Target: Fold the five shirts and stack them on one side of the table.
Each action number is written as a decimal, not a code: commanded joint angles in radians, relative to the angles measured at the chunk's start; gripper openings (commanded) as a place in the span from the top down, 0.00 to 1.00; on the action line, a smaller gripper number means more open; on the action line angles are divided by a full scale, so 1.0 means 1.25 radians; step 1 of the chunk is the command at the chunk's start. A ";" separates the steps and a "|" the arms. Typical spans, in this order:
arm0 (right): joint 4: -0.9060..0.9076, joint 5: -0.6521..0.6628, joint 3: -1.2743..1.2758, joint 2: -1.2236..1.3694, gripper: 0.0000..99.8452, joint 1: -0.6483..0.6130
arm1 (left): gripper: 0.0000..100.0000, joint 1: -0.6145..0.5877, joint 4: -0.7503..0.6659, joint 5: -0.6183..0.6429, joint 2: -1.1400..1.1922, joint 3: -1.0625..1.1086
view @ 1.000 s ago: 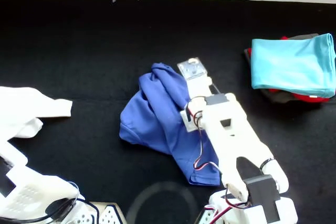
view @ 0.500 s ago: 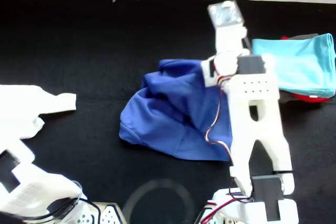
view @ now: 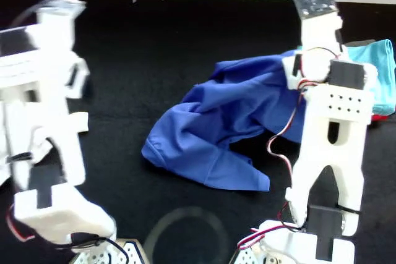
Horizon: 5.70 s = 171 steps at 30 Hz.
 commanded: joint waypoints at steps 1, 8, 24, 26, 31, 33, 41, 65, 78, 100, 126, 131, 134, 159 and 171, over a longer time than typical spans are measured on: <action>0.002 0.009 -0.042 -0.009 0.99 0.020 | 0.82 0.182 0.010 0.055 -0.036 0.036; 0.013 0.009 -0.044 -0.009 0.99 0.020 | 0.82 0.395 -0.107 0.102 -0.036 0.269; 0.013 0.010 -0.041 -0.009 0.99 0.021 | 0.82 0.652 -0.284 0.099 -0.035 0.479; 0.013 0.010 -0.040 -0.009 0.99 0.021 | 0.82 0.661 -0.298 0.099 -0.036 0.511; 0.013 0.010 -0.036 -0.003 0.99 0.021 | 0.82 0.719 -0.304 0.101 -0.044 0.517; 0.013 0.010 -0.035 -0.003 0.99 0.021 | 0.82 0.731 -0.323 0.101 -0.036 0.525; 0.014 0.010 -0.036 -0.009 0.99 0.021 | 0.91 0.660 -0.422 0.060 -0.035 0.611; 0.225 -0.119 -0.044 -0.009 0.82 -0.339 | 0.91 0.035 -0.118 0.033 -0.244 0.289; 0.159 -0.207 -0.021 0.276 0.77 -0.731 | 0.91 -0.404 -0.157 -0.001 -0.246 0.294; 0.047 -0.362 -0.172 0.649 0.97 -0.687 | 0.91 -0.662 -0.139 -0.037 -0.252 0.287; 0.370 -0.077 -0.881 0.224 0.99 -0.471 | 0.91 -0.307 -0.139 -0.036 -0.245 0.449; 0.363 -0.075 -0.682 0.222 0.99 -0.371 | 0.91 -0.307 -0.133 -0.036 -0.252 0.446; 0.304 -0.074 -0.504 0.222 0.99 -0.314 | 0.91 -0.307 -0.131 -0.036 -0.252 0.451; 0.067 -0.079 -0.155 0.144 0.78 -0.257 | 0.91 -0.307 -0.109 -0.036 -0.253 0.445; 0.197 -0.077 -0.143 0.274 0.80 -0.625 | 0.91 -0.331 -0.112 -0.036 -0.251 0.444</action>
